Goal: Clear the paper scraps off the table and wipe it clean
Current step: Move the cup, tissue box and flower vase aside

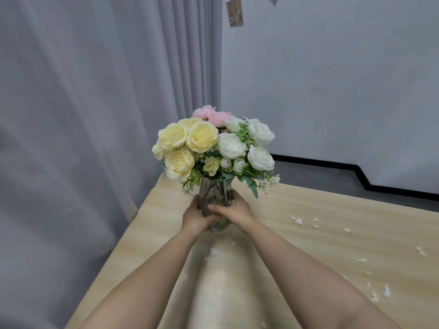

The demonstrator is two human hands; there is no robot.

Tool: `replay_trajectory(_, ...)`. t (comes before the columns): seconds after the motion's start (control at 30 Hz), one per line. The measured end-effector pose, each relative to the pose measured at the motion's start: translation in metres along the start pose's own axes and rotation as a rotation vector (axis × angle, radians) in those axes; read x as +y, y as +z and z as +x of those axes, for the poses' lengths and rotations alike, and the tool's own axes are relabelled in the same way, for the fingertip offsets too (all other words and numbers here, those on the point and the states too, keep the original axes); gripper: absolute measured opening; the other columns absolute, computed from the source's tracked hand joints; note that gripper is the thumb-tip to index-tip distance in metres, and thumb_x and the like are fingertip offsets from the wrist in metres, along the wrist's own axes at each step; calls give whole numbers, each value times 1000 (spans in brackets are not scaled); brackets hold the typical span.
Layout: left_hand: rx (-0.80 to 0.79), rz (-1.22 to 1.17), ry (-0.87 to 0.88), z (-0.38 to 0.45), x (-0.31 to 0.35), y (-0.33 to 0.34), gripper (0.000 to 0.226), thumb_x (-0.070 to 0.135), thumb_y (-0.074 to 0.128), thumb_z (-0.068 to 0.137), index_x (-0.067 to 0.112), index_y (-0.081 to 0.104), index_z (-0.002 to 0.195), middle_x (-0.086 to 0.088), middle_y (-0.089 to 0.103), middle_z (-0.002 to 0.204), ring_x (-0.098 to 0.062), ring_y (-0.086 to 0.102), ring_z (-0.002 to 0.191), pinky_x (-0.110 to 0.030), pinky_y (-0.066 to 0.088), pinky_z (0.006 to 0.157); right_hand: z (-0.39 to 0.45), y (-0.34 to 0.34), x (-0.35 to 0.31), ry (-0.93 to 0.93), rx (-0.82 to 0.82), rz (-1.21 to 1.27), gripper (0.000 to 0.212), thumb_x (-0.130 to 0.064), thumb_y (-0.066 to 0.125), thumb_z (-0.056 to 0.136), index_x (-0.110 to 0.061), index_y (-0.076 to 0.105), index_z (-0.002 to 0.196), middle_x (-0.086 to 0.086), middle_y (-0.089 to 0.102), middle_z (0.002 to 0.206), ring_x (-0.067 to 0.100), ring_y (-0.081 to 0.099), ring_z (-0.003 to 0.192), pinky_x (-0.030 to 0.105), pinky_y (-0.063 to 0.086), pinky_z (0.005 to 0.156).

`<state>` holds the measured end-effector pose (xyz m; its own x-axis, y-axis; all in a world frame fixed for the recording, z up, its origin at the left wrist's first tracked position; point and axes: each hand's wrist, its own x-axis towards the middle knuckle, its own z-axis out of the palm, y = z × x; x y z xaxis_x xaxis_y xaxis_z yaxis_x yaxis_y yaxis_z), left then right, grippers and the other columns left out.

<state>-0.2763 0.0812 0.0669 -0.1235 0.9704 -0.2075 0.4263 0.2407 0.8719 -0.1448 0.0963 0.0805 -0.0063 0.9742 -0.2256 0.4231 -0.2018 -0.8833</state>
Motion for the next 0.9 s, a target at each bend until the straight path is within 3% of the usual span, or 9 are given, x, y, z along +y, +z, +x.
replay_trajectory(0.13,16,-29,-8,17,-23,-44,69,17,82,67,15,47,127,-5,61,111,-24,58,104,-29,48,81,17,48,-21,5,-30,-28,73,-45,83,61,-21,52,123,-3,62,121,17,59,110,27,46,93)
replay_trajectory(0.3,8,-43,4,42,-44,-96,63,14,79,70,16,47,123,2,56,103,-18,56,92,-15,47,58,36,97,-48,-31,-64,2,64,-36,83,66,-19,52,120,-4,61,118,13,57,106,20,44,87)
replay_trajectory(0.37,3,-26,3,53,-51,-111,65,16,80,69,17,46,125,4,56,105,-20,56,96,-25,51,68,44,113,-55,-71,-46,11,49,-30,85,65,-25,56,105,-10,62,103,7,57,96,17,44,81)
replay_trajectory(0.43,15,-3,3,64,-59,-123,67,18,81,68,17,47,127,5,56,105,-18,55,97,-28,49,77,56,128,-57,-108,-1,26,48,-28,87,61,-27,58,99,-13,63,96,7,60,94,25,50,84)
replay_trajectory(0.57,7,2,11,86,-73,-134,67,21,83,65,20,48,123,7,58,100,-16,54,94,-26,44,79,77,153,-53,-74,40,18,72,-38,88,55,-16,57,116,-4,63,110,11,59,102,27,49,90)
replay_trajectory(0.7,8,-4,6,101,-87,-131,75,20,85,63,17,46,128,1,61,111,-20,58,105,-28,47,85,96,165,-44,-6,18,-30,93,-56,84,48,-19,50,127,-2,59,121,13,56,111,31,48,96)
replay_trajectory(0.9,10,11,12,121,-100,-122,78,20,83,66,16,42,132,-5,61,121,-23,57,112,-22,42,83,114,172,-33,11,30,-41,95,-59,82,45,-20,50,126,-3,60,115,14,57,107,38,49,94)
